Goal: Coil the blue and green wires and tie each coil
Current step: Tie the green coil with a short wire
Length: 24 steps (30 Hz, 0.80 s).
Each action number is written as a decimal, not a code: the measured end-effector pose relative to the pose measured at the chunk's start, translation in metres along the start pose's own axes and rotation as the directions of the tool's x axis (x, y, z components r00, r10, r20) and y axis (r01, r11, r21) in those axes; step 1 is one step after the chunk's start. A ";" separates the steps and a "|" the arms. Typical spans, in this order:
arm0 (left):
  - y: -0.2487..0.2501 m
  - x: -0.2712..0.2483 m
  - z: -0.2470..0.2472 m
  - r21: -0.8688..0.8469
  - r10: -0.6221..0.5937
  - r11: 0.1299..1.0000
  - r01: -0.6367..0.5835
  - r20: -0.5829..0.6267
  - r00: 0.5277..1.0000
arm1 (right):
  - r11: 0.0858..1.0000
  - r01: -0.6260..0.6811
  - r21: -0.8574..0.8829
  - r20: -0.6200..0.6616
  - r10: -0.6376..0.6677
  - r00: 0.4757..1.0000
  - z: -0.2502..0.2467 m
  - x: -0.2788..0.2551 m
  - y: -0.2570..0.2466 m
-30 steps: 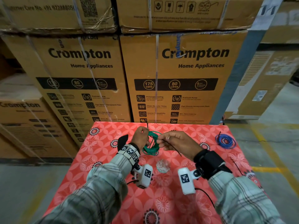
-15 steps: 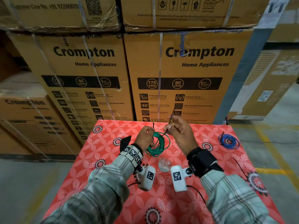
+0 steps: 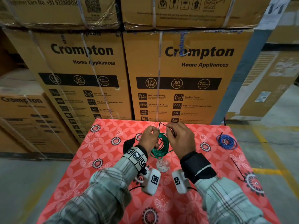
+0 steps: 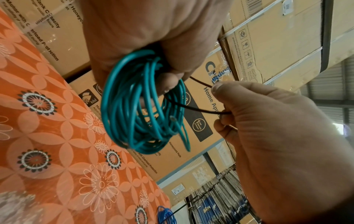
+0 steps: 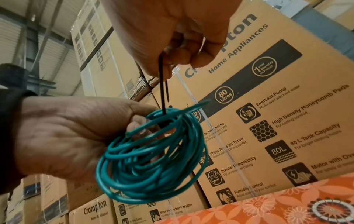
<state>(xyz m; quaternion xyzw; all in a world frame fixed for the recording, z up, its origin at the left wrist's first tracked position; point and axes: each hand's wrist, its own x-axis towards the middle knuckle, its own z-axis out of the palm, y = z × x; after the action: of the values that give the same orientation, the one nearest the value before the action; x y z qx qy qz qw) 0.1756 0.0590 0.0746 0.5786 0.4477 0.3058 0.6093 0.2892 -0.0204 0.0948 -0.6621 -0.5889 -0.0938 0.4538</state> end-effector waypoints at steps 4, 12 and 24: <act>-0.004 0.002 0.001 0.022 -0.008 1.000 0.008 -0.019 1.000 | 0.998 0.060 -0.024 -0.001 -0.060 0.998 0.000 0.000 0.001; -0.002 0.005 0.001 0.033 0.006 0.999 -0.004 -0.038 0.999 | 0.997 0.064 -0.030 0.005 -0.064 0.998 0.001 -0.001 -0.001; -0.007 0.007 0.000 0.066 0.015 0.998 -0.012 -0.032 0.999 | 0.998 0.022 -0.059 0.048 -0.020 0.999 0.004 -0.001 0.002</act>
<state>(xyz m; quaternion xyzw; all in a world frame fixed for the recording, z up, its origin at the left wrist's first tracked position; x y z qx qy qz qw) 0.1774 0.0640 0.0668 0.5965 0.4634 0.3042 0.5805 0.2892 -0.0182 0.0910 -0.6711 -0.6034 -0.1002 0.4188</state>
